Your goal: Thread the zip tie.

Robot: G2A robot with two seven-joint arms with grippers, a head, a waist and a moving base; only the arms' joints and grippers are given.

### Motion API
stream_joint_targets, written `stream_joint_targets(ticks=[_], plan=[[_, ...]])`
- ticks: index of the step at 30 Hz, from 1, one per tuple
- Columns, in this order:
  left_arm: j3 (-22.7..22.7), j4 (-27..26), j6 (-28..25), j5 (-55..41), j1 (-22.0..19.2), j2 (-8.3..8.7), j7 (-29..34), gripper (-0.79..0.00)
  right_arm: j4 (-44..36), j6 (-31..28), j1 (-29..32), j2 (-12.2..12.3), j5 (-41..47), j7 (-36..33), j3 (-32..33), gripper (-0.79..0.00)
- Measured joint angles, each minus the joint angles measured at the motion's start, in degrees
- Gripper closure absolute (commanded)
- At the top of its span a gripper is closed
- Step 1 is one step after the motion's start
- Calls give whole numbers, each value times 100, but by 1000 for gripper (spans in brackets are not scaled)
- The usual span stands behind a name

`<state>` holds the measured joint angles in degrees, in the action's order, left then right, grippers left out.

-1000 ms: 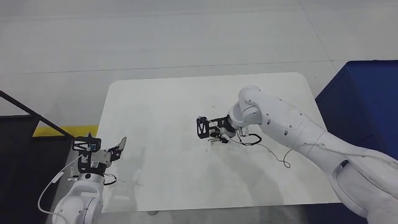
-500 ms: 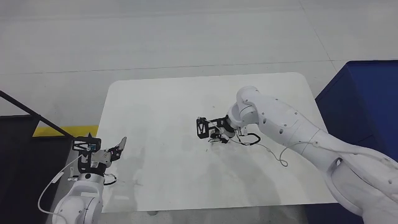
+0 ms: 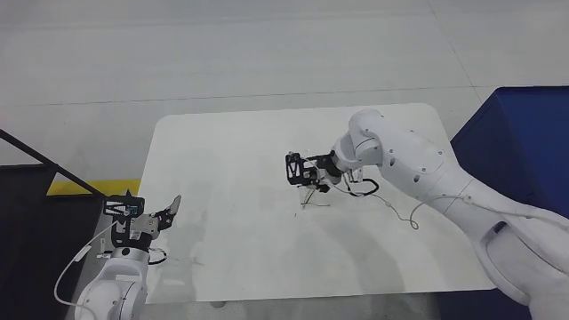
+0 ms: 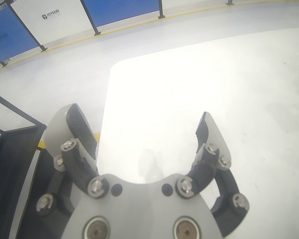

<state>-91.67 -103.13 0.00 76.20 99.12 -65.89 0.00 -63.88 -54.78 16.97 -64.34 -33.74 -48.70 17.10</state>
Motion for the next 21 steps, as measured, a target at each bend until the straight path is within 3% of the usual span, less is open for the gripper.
stream_joint_targets(ticks=[3, 11, 13, 15, 21], plan=[[0, 0, 0, 0, 0, 0, 0, -785, -538, 122, 195, 376, -69, 226, 460, 0], [0, 0, 0, 0, 0, 0, 0, -785, -507, 106, 272, 385, -25, 308, 462, 0], [31, -60, -3, 84, -1, 0, -72, -785, -365, -190, 432, 450, 229, 504, 483, 0], [153, -218, 178, 485, 39, -10, -418, -785, -391, -333, 471, 571, 610, 584, 517, 0], [1143, -335, 971, 2541, 93, -78, -1821, -785, -1167, -322, 271, 1315, 2319, 225, 190, 0]])
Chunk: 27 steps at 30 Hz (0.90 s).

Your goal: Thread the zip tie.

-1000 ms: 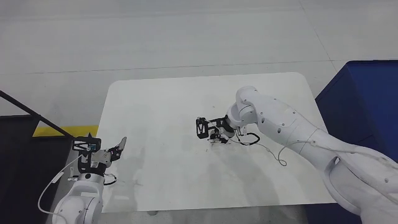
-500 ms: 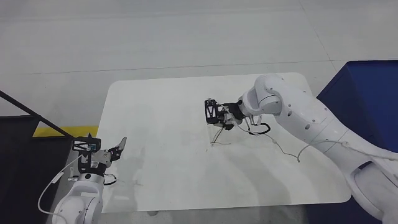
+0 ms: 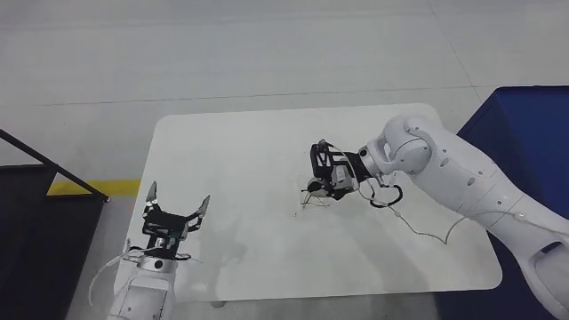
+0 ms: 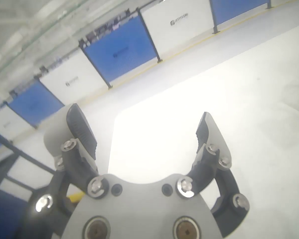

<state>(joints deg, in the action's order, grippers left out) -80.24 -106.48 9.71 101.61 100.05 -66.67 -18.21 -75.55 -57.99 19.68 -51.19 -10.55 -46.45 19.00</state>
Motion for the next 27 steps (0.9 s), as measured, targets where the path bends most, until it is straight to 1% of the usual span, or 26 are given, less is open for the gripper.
stream_joint_targets(ticks=[1, 2, 6, 11, 13, 15, 17, 18, 20, 22, 27], plan=[[88, 18, 9, 298, -16, -2, -48, -785, -133, 0, -69, 125, 219, 13, -98, 0], [86, 20, 6, 413, -19, -1, -48, -785, -159, 0, -83, 153, 311, 16, -118, 0], [53, 17, -2, 148, -15, 0, -31, -785, -127, -1, -76, 128, 221, 16, -100, 0], [55, 17, -2, 149, -15, 0, -31, -785, -129, -1, -75, 129, 224, 16, -101, 0], [120, -52, -105, 281, -20, 20, -142, -785, -199, -1, -1, 130, 339, 27, -154, 0], [304, -181, -180, 794, -2, 51, -345, -785, -269, -1, 15, 169, 605, 18, -301, 0], [630, -311, -269, 1873, 7, 68, -486, -785, -287, -1, -148, 254, 957, 13, -720, 0], [815, -356, -438, 2486, -45, 68, -462, -785, -278, -1, -273, 313, 1066, 13, -941, 0], [1055, -398, -676, 3176, -195, 55, -299, -785, -287, -1, -284, 389, 1099, 12, -999, 0], [1126, -403, -728, 3522, -244, 48, -234, -785, -300, -1, -260, 406, 1101, 12, -930, 0], [1105, -400, -710, 3484, -232, 49, -251, -785, -299, -1, -259, 401, 1098, 12, -926, 0]])
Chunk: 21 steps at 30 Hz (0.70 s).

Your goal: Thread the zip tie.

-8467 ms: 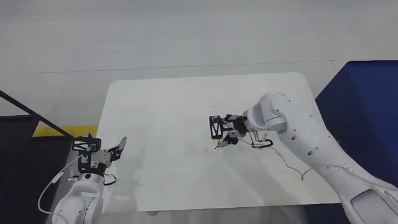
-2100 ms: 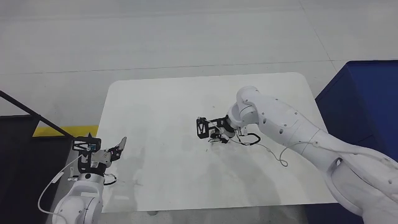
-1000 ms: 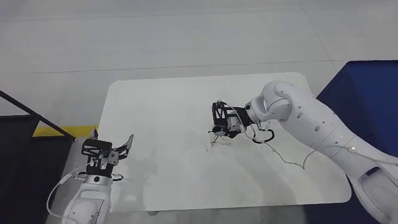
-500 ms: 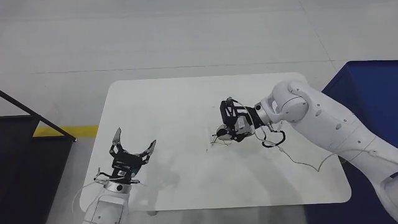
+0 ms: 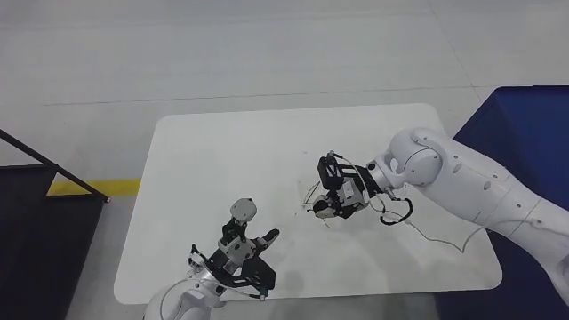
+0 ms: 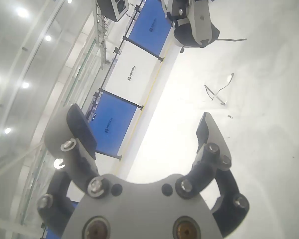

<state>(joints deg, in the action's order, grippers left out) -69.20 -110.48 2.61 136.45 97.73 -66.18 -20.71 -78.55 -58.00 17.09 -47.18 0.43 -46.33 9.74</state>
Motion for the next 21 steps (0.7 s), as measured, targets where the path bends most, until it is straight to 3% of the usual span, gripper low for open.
stream_joint_targets(ticks=[6, 8, 11, 14, 16, 17, 21], plan=[[27, 21, -35, 8, 5, 5, -26, -785, -28, 2, 33, -3, 14, 36, 1, 0], [114, 10, -439, -16, -47, 23, -69, -785, -154, 1, 151, -17, 108, 92, 1, 0], [303, -143, -1523, 40, -182, 45, -87, -785, -334, 2, 228, -28, 192, -5, 0, 0], [470, -292, -2286, -90, -356, 46, -102, -785, -495, 100, 395, -29, 361, -98, -1, 0], [507, -378, -2582, -250, -451, 46, -86, -785, -540, 291, 425, -16, 667, -289, 0, 0], [503, -405, -2663, -334, -477, 47, -85, -748, -606, 388, 442, -11, 822, -386, 0, 0], [440, -418, -2728, -675, -543, 49, -59, -699, -825, 820, 411, 37, 1378, -819, 0, 0]])
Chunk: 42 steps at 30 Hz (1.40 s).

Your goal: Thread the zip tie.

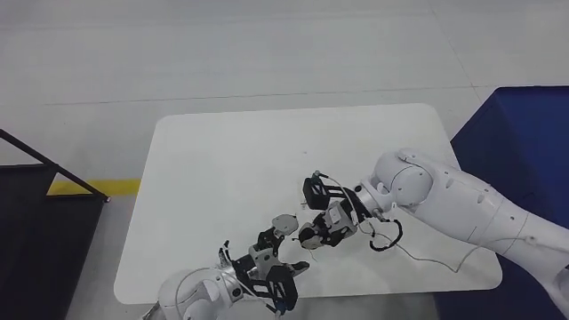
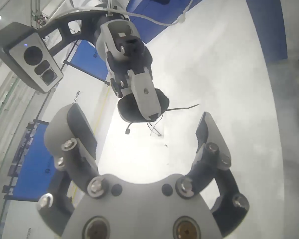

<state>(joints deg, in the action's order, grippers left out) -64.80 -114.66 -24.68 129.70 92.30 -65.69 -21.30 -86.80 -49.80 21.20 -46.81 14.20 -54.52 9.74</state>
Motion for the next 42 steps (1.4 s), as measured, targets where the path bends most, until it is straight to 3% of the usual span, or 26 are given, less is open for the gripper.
stream_joint_targets(ticks=[9, 10, 11, 15, 17, 22, 30, 38, 42], plan=[[-220, 58, 337, -128, -63, 28, 162, -582, -26, 386, -155, 143, 352, -387, 0, 0], [-250, 40, 342, -81, -38, 41, 141, -536, -29, 396, -162, 157, 346, -397, 0, 0], [-278, 22, 344, -55, -18, 51, 134, -437, -34, 405, -167, 166, 343, -406, 0, 0], [-348, -96, 326, 145, 71, 92, 136, -379, -45, 462, -198, 202, 335, -463, 0, 0], [-340, -152, 287, 234, 102, 110, 111, -314, -35, 492, -213, 218, 335, -493, 0, 0], [-208, -243, 313, 568, 127, 133, 189, -283, -58, 539, -223, 231, 346, -541, 0, 0], [85, -255, 196, 630, 55, 135, 225, -311, -117, 586, -175, 224, 255, -587, 0, 0], [148, -235, 218, 555, 11, 130, 262, -191, -173, 613, -138, 211, 176, -614, 0, 0], [147, -235, 218, 556, 11, 130, 262, -172, -173, 612, -138, 211, 177, -614, 0, 0]])
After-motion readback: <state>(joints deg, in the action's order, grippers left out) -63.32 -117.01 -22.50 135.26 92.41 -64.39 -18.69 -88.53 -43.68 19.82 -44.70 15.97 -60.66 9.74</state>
